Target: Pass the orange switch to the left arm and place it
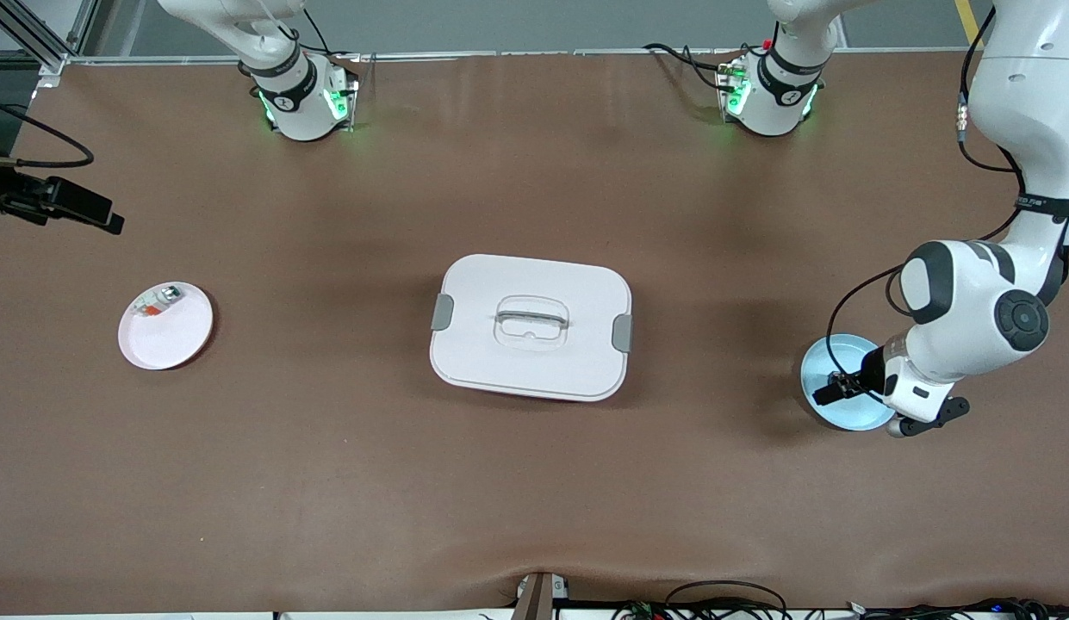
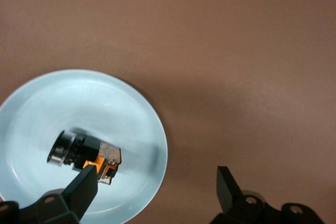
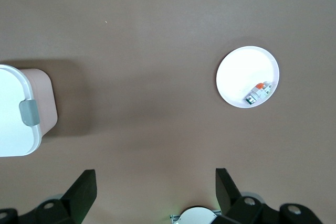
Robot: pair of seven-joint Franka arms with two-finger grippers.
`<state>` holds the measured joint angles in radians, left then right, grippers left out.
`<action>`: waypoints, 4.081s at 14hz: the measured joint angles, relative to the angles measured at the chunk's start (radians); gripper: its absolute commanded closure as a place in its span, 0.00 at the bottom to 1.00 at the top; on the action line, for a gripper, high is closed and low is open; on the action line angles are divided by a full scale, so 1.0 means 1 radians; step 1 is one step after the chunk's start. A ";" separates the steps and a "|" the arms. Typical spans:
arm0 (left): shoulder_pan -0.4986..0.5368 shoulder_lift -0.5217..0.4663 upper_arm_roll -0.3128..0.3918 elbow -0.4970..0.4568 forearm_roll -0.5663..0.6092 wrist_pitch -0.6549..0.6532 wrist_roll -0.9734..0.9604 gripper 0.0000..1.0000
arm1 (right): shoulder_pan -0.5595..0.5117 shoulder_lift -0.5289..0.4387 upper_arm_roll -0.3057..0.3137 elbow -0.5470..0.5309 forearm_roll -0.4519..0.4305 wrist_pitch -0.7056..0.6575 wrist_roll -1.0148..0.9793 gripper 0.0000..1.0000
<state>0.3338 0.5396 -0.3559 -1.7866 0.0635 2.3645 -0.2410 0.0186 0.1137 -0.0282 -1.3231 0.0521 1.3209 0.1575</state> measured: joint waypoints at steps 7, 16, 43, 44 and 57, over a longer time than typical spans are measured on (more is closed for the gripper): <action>-0.083 -0.137 0.078 -0.049 -0.019 -0.014 0.065 0.00 | -0.015 -0.096 -0.016 -0.139 0.000 0.071 0.000 0.00; -0.074 -0.326 0.091 -0.057 -0.019 -0.122 0.066 0.00 | -0.014 -0.217 -0.012 -0.301 0.000 0.155 0.000 0.00; -0.344 -0.611 0.358 0.090 -0.025 -0.572 0.170 0.00 | -0.014 -0.254 0.041 -0.302 -0.047 0.193 -0.053 0.00; -0.365 -0.611 0.380 0.090 -0.025 -0.575 0.170 0.00 | -0.014 -0.254 0.041 -0.302 -0.047 0.194 -0.053 0.00; -0.369 -0.609 0.387 0.092 -0.026 -0.579 0.170 0.00 | -0.015 -0.254 0.035 -0.302 -0.043 0.192 -0.052 0.00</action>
<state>-0.0356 -0.0692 0.0312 -1.6942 0.0380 1.7850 -0.0711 0.0040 -0.1401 0.0067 -1.6254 0.0088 1.5125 0.1052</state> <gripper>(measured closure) 0.000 0.000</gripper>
